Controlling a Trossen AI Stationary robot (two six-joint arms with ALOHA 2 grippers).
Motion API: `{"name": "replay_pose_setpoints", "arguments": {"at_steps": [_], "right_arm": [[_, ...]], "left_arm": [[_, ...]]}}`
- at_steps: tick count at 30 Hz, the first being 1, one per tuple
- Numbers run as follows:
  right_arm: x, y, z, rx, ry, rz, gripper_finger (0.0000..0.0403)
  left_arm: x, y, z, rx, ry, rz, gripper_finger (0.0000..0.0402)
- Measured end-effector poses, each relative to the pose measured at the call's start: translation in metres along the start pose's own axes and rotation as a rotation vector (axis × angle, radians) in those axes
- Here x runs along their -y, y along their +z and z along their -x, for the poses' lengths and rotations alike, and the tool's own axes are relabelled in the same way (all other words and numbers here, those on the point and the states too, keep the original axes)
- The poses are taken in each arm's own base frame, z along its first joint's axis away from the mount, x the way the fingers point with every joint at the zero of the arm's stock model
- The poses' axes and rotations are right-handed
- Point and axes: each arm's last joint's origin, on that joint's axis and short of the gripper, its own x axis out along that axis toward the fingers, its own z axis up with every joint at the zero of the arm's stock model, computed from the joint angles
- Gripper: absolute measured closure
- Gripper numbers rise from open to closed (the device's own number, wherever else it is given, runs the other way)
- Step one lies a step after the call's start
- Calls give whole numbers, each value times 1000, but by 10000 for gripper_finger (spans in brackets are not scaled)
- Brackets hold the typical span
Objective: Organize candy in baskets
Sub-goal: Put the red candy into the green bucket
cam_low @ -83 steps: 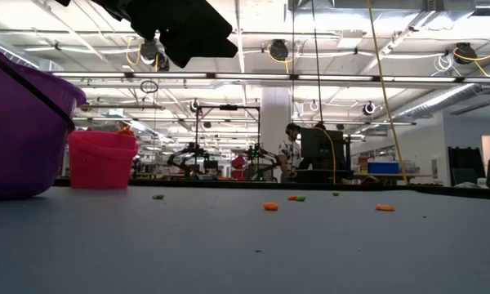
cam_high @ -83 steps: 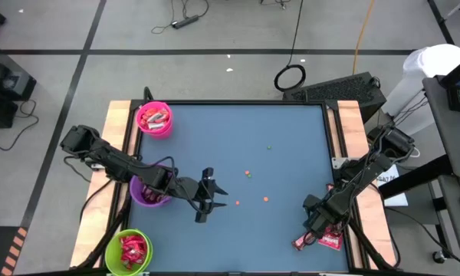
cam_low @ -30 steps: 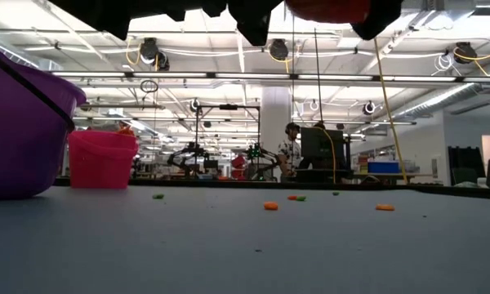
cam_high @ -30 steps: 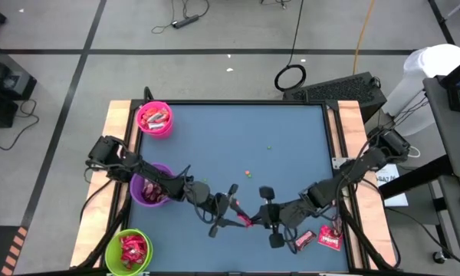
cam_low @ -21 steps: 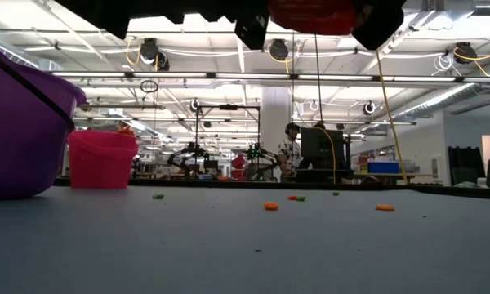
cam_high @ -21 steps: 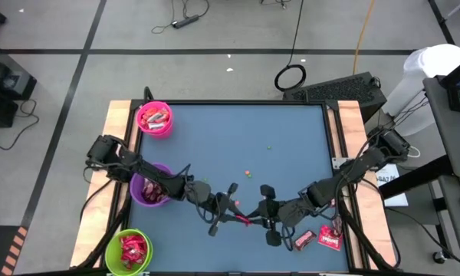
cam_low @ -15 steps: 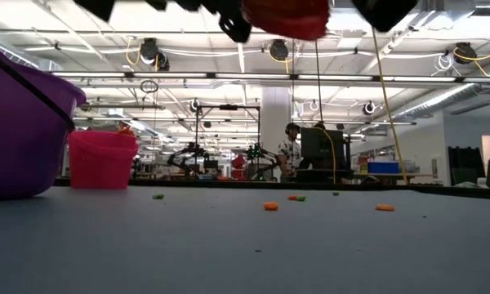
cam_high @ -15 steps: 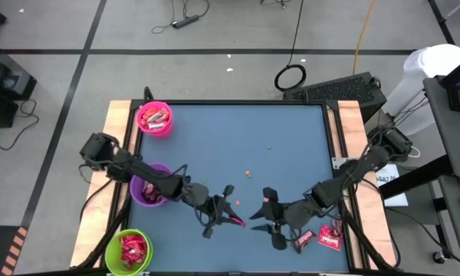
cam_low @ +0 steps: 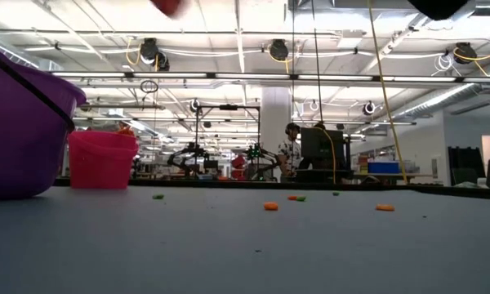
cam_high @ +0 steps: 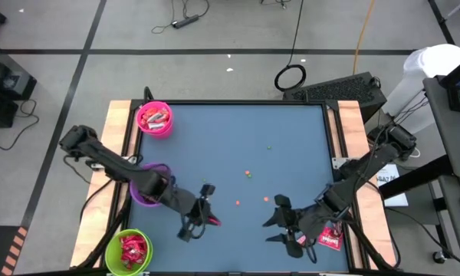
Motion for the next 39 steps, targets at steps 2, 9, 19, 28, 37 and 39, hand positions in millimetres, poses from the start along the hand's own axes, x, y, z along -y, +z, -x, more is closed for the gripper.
{"name": "replay_pose_setpoints", "arguments": {"at_steps": [2, 9, 19, 28, 37, 39], "right_arm": [[2, -3, 0, -23, -21, -20, 202], [6, -6, -4, -12, -105, -24, 202], [16, -13, -21, -53, -176, -8, 202], [24, -16, -30, -81, -214, 6, 202], [32, -11, -32, -77, -233, 42, 202], [35, -9, -33, -75, -241, 41, 202]], "left_arm": [[10, 4, 13, -67, -49, 68, 376], [50, -2, 50, -345, -143, 363, 377], [95, -33, 87, -699, -32, 777, 377], [136, -53, 102, -785, 52, 921, 359], [169, -95, 83, -859, 133, 941, 354], [173, -102, 78, -881, 157, 920, 353]]}}
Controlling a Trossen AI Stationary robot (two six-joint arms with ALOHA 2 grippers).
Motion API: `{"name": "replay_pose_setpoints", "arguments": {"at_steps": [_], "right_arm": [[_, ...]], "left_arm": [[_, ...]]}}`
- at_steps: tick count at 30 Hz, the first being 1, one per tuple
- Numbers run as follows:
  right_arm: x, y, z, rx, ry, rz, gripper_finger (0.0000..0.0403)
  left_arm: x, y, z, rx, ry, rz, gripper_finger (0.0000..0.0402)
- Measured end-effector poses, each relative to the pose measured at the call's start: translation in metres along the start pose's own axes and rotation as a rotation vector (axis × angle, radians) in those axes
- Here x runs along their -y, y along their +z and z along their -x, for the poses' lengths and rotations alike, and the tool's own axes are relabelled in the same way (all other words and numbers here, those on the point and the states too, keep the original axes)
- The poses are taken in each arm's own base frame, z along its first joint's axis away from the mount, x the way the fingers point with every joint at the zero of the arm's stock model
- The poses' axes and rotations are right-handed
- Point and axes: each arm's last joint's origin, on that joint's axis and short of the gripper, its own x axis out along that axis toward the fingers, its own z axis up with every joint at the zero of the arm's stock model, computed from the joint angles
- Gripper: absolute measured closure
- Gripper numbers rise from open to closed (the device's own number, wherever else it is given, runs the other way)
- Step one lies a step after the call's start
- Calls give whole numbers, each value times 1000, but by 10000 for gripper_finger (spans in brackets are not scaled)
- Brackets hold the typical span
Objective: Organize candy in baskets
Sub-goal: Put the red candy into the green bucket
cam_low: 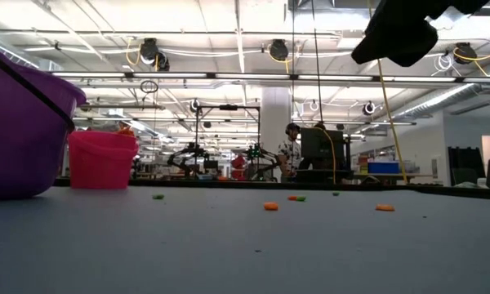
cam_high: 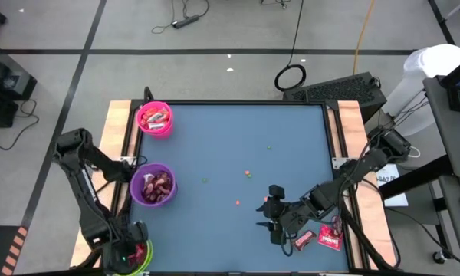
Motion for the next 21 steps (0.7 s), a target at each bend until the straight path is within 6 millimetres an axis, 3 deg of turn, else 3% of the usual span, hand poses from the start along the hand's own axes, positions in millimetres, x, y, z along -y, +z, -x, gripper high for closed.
{"name": "replay_pose_setpoints", "arguments": {"at_steps": [5, 12, 16, 21], "right_arm": [[2, 1, -1, 0, -6, -4, 202], [2, 1, -1, -2, -4, -12, 202], [2, 1, -1, -2, -3, -14, 202], [2, 1, -1, -5, 1, -32, 202]], "left_arm": [[-3, 2, -13, -11, 51, 8, 339], [-5, 3, -13, -45, 53, -9, 254], [-9, 5, 4, -74, -5, -9, 216], [-17, 9, 33, 42, -110, -19, 203]]}}
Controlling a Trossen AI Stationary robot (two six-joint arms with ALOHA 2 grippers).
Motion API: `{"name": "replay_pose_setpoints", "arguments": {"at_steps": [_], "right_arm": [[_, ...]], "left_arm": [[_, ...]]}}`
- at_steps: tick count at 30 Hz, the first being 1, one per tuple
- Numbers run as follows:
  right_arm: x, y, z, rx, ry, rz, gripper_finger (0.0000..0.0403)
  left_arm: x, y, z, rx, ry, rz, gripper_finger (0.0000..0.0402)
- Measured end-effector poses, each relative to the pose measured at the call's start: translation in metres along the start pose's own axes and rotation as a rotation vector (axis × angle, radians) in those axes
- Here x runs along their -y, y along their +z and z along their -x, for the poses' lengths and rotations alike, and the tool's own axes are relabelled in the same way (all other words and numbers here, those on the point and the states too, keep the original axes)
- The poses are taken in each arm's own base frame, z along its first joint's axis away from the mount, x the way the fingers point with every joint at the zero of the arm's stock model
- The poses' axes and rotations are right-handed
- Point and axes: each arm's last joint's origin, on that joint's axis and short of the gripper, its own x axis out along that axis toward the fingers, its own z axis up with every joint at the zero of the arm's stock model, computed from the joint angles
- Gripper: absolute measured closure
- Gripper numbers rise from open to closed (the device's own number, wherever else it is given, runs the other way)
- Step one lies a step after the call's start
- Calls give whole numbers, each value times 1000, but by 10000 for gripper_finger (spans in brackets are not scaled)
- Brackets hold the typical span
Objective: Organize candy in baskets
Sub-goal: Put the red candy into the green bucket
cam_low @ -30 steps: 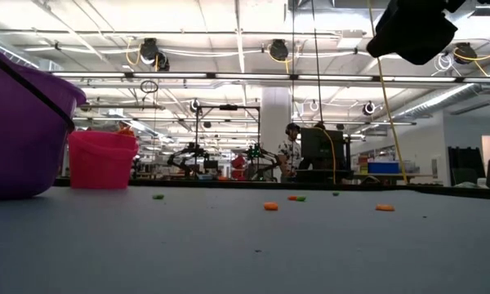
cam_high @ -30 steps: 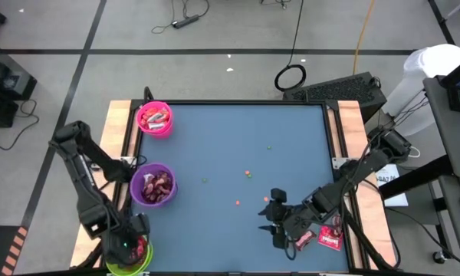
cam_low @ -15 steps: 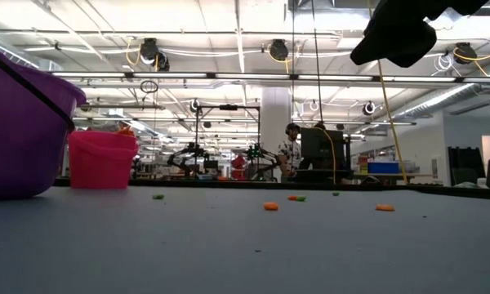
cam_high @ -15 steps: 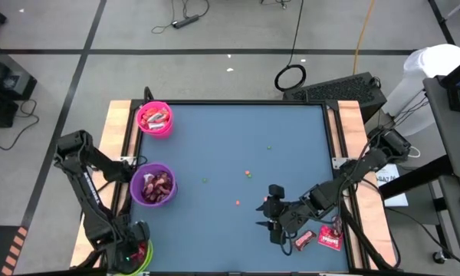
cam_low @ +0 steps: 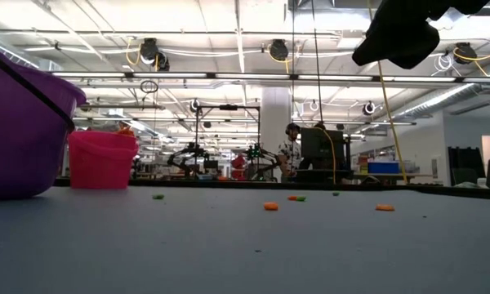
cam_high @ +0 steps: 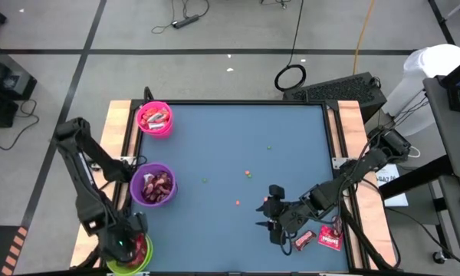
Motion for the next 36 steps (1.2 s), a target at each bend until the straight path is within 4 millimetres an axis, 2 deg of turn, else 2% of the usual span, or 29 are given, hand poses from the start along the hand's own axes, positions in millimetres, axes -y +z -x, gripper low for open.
{"name": "replay_pose_setpoints", "arguments": {"at_steps": [7, 10, 16, 22, 25, 31, 36], "right_arm": [[0, -1, 0, -7, -2, -2, 202], [2, -3, 0, -28, -16, 9, 202], [3, -5, 7, -125, 36, -28, 202], [-4, -8, 21, -242, 104, -128, 202], [-8, -14, 29, -289, 115, -177, 202], [-20, -29, 44, -368, 91, -286, 202], [-26, -49, 56, -484, 17, -397, 202]], "left_arm": [[-9, 8, 31, 226, -88, -82, 203], [-12, 15, 40, 388, -87, -128, 203], [-10, 33, 48, 718, -6, -258, 203], [0, 60, 55, 887, 21, -398, 203], [10, 76, 52, 923, 2, -512, 203], [22, 105, 31, 972, -56, -770, 203], [12, 128, 7, 1029, -90, -777, 203]]}}
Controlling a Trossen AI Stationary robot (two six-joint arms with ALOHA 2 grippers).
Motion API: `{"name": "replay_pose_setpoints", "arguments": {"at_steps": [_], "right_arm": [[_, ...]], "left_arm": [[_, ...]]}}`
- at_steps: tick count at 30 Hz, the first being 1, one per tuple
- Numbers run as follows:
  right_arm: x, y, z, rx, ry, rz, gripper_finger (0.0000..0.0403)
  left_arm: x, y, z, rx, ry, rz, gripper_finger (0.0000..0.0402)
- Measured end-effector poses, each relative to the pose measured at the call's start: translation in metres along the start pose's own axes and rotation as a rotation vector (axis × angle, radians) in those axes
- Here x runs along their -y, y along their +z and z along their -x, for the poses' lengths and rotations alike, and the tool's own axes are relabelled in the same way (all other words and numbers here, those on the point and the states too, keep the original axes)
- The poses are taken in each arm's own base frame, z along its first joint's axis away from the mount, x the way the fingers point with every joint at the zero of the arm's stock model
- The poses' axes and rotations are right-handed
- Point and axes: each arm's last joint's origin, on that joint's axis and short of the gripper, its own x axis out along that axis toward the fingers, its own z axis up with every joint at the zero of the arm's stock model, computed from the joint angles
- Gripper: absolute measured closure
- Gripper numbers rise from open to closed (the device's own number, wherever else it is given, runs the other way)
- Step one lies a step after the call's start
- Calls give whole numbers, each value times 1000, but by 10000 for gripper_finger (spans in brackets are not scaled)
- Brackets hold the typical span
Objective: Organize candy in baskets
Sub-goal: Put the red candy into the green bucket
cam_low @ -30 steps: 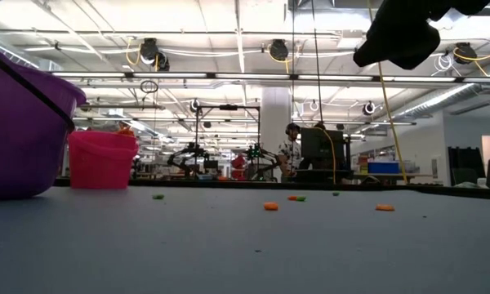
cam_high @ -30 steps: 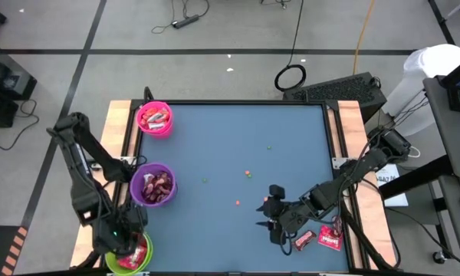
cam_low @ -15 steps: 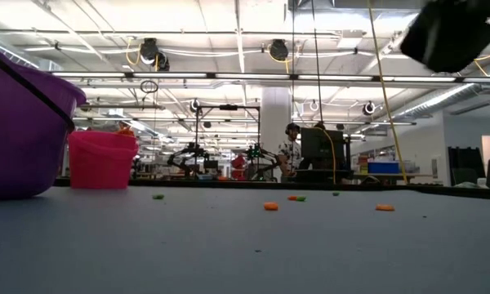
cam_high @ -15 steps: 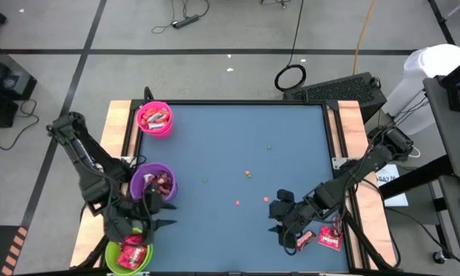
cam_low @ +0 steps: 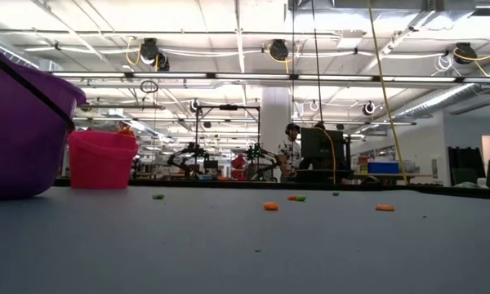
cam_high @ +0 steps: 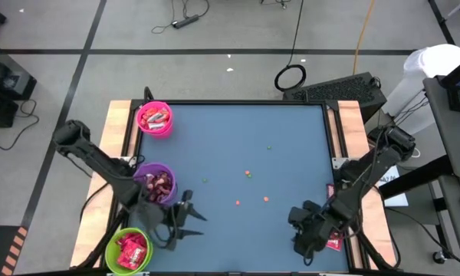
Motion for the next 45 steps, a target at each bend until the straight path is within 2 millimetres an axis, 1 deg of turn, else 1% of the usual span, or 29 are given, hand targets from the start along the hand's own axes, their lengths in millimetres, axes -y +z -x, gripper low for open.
{"name": "replay_pose_setpoints", "arguments": {"at_steps": [2, 6, 9, 12, 14, 17, 19, 21, 23, 26, 28, 30, 35, 37, 39, 42, 45], "right_arm": [[1, -9, 1, -53, -26, -59, 202], [3, -27, 3, -143, -75, -164, 202], [8, -42, 1, -173, -128, -246, 202], [16, -52, -1, -186, -202, -333, 200], [19, -58, -1, -241, -245, -373, 191], [21, -63, 0, -309, -289, -398, 162], [23, -67, -2, -309, -325, -399, 136], [24, -70, -7, -320, -364, -384, 110], [26, -74, -13, -342, -401, -325, 88], [26, -78, -23, -379, -417, -241, 67], [26, -79, -29, -389, -413, -192, 62], [26, -80, -36, -405, -422, -136, 62], [32, -88, -56, -521, -487, -6, 80], [33, -90, -62, -575, -497, 26, 87], [34, -91, -67, -591, -510, 49, 97], [34, -92, -70, -595, -504, 55, 121], [33, -91, -70, -570, -496, 64, 161]], "left_arm": [[-6, -8, -7, 6, 19, 12, 203], [-13, -20, -20, 22, 44, 31, 203], [-15, -22, -32, 59, 73, 41, 203], [-17, -24, -41, 75, 85, 25, 203], [-17, -27, -45, 70, 91, 8, 203], [-17, -30, -49, 59, 94, 2, 203], [-17, -31, -51, 57, 94, -2, 203], [-17, -33, -52, 53, 92, -8, 203], [-17, -33, -52, 55, 92, -6, 203], [-17, -33, -53, 53, 92, -6, 203], [-16, -33, -53, 53, 92, -7, 203], [-17, -33, -53, 53, 92, -7, 203], [-17, -33, -53, 51, 93, -8, 203], [-17, -33, -53, 51, 93, -8, 203], [-17, -33, -53, 51, 93, -8, 203], [-17, -33, -53, 52, 92, -7, 203], [-17, -33, -53, 55, 92, -7, 203]]}}
